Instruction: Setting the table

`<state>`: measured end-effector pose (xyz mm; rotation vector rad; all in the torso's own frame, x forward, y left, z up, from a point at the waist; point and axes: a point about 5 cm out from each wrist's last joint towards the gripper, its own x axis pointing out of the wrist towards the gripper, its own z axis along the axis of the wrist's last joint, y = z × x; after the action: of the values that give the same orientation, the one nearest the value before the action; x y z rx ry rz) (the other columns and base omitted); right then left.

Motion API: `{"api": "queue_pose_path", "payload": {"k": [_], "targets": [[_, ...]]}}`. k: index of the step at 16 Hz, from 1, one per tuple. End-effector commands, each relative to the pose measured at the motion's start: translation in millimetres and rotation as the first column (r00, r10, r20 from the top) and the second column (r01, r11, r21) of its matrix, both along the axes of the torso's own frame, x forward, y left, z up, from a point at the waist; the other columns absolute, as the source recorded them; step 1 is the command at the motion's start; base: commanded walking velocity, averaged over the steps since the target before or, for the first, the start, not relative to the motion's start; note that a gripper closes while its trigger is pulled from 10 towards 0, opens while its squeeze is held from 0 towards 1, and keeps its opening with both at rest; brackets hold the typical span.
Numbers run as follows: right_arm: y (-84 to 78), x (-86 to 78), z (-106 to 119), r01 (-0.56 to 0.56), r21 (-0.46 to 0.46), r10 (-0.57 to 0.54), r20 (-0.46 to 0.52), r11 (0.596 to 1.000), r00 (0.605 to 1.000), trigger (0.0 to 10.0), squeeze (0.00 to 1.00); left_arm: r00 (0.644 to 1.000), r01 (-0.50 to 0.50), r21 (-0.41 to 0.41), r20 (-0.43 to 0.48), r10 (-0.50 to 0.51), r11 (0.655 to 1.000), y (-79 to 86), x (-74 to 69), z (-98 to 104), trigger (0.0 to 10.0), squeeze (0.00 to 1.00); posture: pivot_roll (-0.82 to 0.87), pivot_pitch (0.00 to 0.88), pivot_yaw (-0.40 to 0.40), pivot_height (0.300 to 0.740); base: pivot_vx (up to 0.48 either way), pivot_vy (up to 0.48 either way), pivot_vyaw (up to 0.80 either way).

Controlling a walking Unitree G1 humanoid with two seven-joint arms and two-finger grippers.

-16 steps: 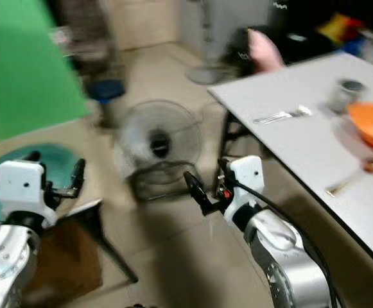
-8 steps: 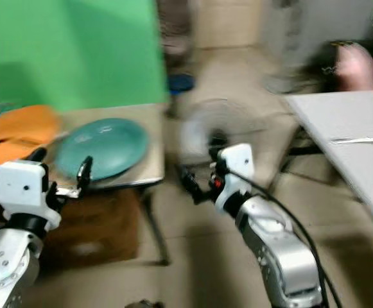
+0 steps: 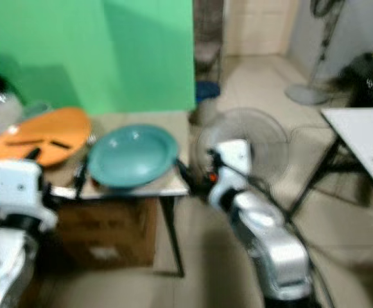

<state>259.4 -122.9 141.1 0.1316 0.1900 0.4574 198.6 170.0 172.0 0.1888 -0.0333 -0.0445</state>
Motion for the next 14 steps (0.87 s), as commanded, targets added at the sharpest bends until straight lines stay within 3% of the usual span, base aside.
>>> {"api": "queue_pose_path", "payload": {"k": [1, 6, 9, 12, 14], "targets": [[8.0, 2.9, 4.3, -0.026, 0.02, 0.026, 0.006, 0.999, 1.0, 10.0, 0.0, 1.0, -0.02, 0.023, -0.002, 0.02, 1.0, 6.2, -1.2, 1.7, 10.0, 0.69, 0.06, 0.0, 0.065, 0.74, 0.371, 0.0, 0.0], [10.2, 10.5, 5.0, -0.017, 0.04, 0.017, -0.009, 0.999, 1.0, 10.0, 0.0, 1.0, -0.016, 0.031, -0.011, 0.016, 0.999, 6.3, -2.3, 0.9, 10.0, 0.69, 0.06, 0.0, 0.06, 0.74, 0.37, 0.0, 0.0], [8.3, 14.9, 5.0, 0.003, 0.051, -0.002, -0.031, 0.999, 1.0, 10.0, 0.0, 0.999, 0.042, 0.045, -0.036, -0.041, 0.998, 2.9, -2.2, -2.5, 10.0, 0.68, 0.06, 0.0, 0.06, 0.74, 0.36, 0.0, 0.0], [2.9, 28.8, -0.5, 0.052, 0.062, -0.042, -0.154, 0.997, 0.987, 10.0, 0.0, 0.973, 0.224, 0.011, -0.059, -0.223, 0.974, -11.8, -0.6, -4.7, 10.0, 0.67, 0.05, 0.0, 0.067, 0.74, 0.0, 0.0, 0.0], [-2.4, 38.5, -7.0, 0.083, 0.065, -0.066, -0.23, 0.994, 0.971, 10.0, 0.0, 0.926, 0.365, -0.008, -0.101, -0.364, 0.931, -22.2, 1.9, -10.0, 10.0, 0.67, 0.05, 0.0, 0.064, 0.74, 0.0, 0.0, 0.0]]}}
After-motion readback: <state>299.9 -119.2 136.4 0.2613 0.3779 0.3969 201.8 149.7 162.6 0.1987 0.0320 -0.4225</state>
